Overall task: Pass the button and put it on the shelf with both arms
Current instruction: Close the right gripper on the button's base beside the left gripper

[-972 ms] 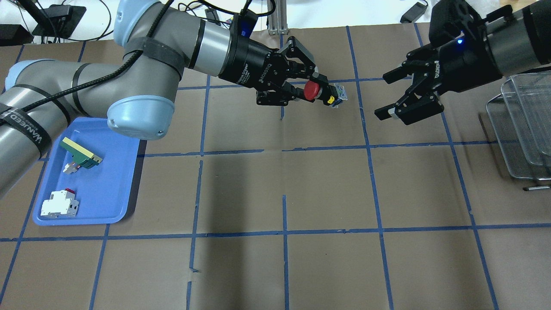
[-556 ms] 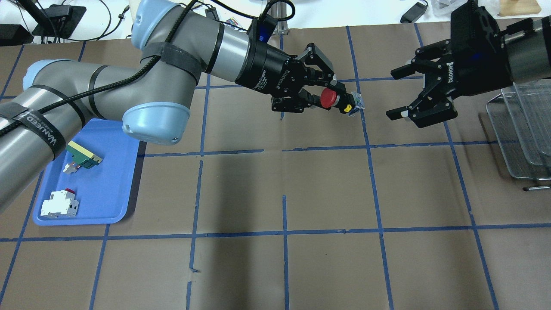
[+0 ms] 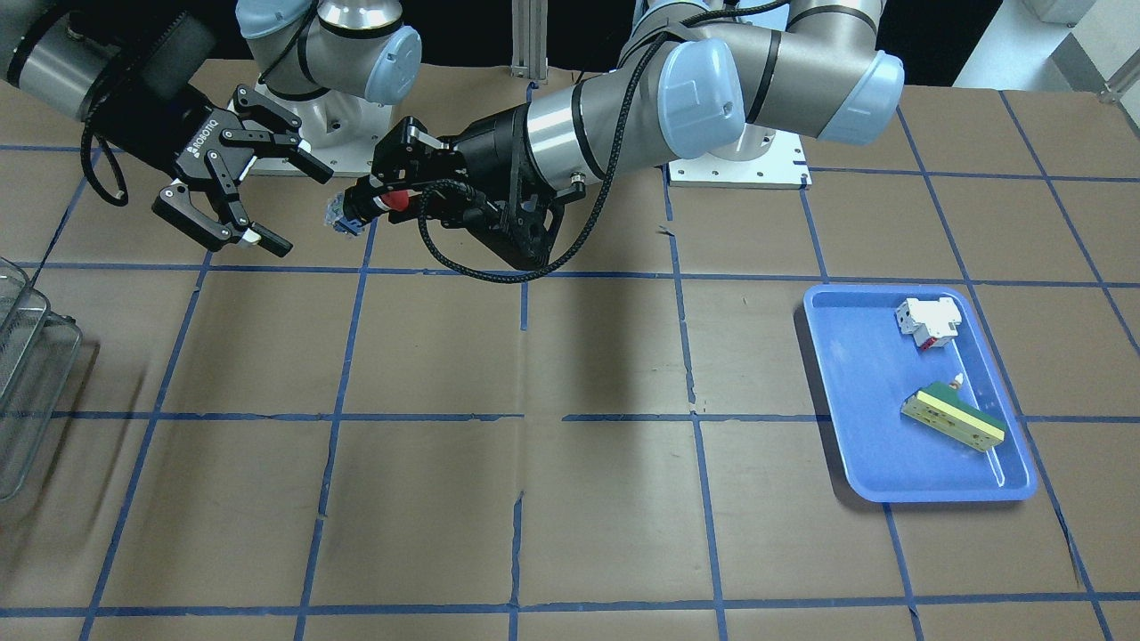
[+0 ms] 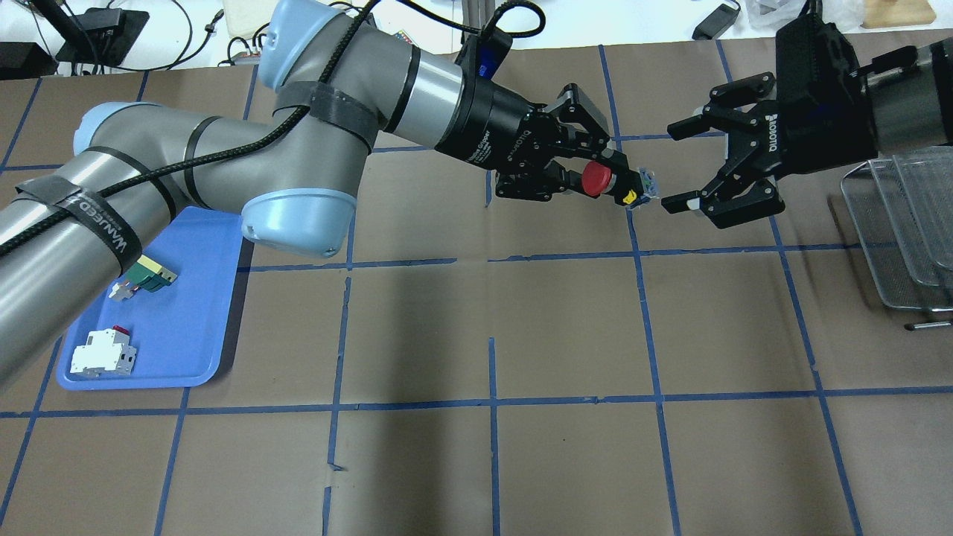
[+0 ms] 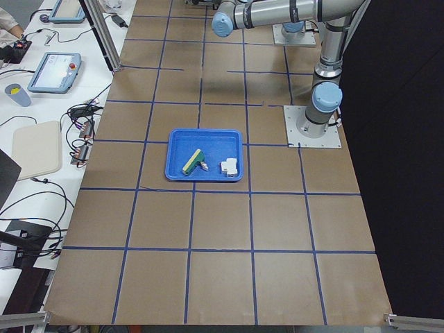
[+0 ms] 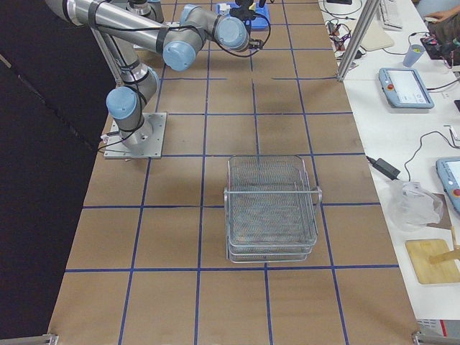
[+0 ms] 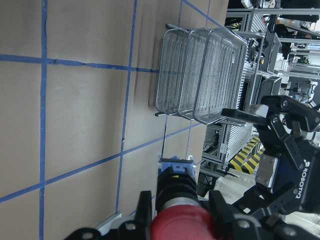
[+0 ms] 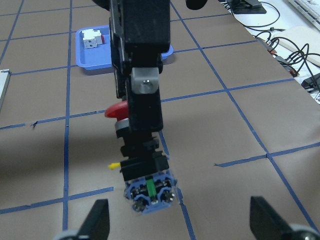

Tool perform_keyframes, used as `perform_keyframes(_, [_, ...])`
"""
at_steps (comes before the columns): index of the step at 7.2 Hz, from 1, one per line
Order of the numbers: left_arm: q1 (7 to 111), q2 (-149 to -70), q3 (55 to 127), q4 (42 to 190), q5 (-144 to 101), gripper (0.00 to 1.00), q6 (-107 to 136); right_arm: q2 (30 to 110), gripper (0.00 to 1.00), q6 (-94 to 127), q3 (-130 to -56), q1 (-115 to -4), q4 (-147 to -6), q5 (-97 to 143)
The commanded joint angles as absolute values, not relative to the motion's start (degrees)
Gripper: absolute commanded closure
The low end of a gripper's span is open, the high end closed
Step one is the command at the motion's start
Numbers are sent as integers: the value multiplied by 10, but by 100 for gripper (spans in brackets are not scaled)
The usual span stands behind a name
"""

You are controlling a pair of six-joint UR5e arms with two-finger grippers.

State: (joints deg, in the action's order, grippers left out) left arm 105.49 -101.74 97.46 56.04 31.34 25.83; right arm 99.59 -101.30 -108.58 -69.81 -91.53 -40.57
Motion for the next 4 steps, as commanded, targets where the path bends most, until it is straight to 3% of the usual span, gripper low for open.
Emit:
perform_keyframes(1, [1068, -1019, 970, 538, 314, 100, 258, 998, 0, -1014, -1088, -701, -909, -405])
perform_keyframes(4, [1072, -1019, 959, 538, 317, 100, 258, 1015, 0, -1014, -1087, -701, -879, -409])
